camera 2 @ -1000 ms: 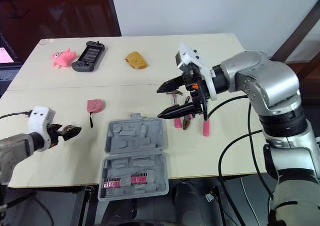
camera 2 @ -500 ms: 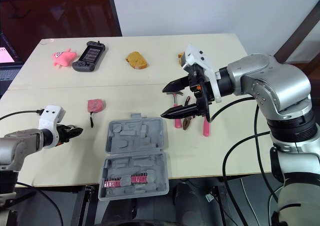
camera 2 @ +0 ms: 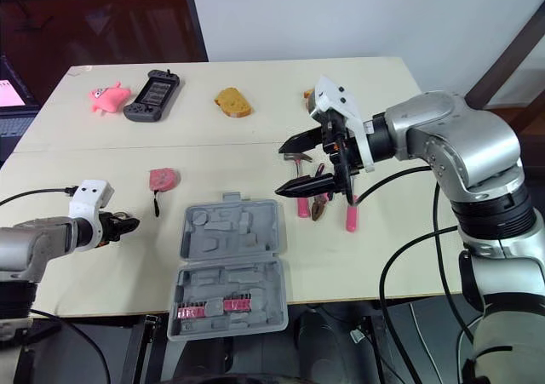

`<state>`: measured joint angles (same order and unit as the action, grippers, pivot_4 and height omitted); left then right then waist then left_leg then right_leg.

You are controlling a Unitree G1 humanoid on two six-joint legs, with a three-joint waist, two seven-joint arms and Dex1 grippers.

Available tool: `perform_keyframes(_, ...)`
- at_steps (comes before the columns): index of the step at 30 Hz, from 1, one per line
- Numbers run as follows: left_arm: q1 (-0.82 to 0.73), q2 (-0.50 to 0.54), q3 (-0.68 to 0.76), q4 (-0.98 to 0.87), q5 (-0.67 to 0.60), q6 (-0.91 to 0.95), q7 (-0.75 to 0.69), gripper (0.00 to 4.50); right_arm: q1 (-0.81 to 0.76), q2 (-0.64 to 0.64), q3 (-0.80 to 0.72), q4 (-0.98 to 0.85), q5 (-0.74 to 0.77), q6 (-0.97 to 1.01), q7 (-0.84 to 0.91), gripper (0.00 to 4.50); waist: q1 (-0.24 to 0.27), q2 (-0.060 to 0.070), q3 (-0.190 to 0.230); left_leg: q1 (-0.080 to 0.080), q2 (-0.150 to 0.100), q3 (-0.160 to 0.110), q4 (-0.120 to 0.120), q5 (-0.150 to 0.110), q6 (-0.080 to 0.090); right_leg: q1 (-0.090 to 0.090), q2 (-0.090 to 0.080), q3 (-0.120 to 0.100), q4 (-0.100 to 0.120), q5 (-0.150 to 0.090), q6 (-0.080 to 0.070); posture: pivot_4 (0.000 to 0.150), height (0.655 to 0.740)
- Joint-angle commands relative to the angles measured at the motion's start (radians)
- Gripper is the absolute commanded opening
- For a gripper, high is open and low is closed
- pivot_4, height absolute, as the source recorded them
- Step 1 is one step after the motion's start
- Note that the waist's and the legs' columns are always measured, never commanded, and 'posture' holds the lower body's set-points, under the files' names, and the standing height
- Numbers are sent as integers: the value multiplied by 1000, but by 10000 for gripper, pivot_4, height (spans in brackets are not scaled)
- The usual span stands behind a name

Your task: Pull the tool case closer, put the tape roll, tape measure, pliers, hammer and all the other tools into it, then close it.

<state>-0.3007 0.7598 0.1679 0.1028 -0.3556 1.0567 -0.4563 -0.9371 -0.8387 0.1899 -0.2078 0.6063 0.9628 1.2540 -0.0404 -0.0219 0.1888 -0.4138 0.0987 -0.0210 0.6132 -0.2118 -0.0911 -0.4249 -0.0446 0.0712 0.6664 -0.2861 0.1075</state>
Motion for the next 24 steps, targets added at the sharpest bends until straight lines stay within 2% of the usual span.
perform_keyframes(1,-44,6,-44,49,30,-29,-34,3564,-15,-15,-17,-8,-8,-19,5,45000,2,0,0,0,0,0,0,0,0,0,0,0,0,0,0,1500,7238)
perform_keyframes(2,-56,10,-56,61,36,-29,-45,707,-15,-16,-18,-10,-8,-18,4,45000,3,0,0,0,0,0,0,0,0,0,0,0,0,0,0,1500,7238)
perform_keyframes(6,-98,34,-77,92,59,-31,-77,707,-13,-18,-28,-18,-3,-10,-6,45000,9,0,0,0,0,0,0,0,0,0,0,0,0,0,0,1500,7238)
perform_keyframes(12,-190,125,-145,76,78,-34,-191,707,13,-25,-47,-42,8,5,-35,45000,14,0,0,0,0,0,0,0,0,0,0,0,0,0,0,1500,7238)
perform_keyframes(18,-336,219,-329,-51,67,-108,-482,707,64,-36,-87,-103,38,37,-73,45000,29,0,0,-1,0,0,0,0,0,0,0,0,0,0,0,1500,7238)
perform_keyframes(24,-451,218,-521,-92,114,-276,-763,707,140,-35,-145,-193,82,90,-156,45000,27,0,0,-3,0,0,2,0,0,0,0,0,0,0,0,1500,7238)
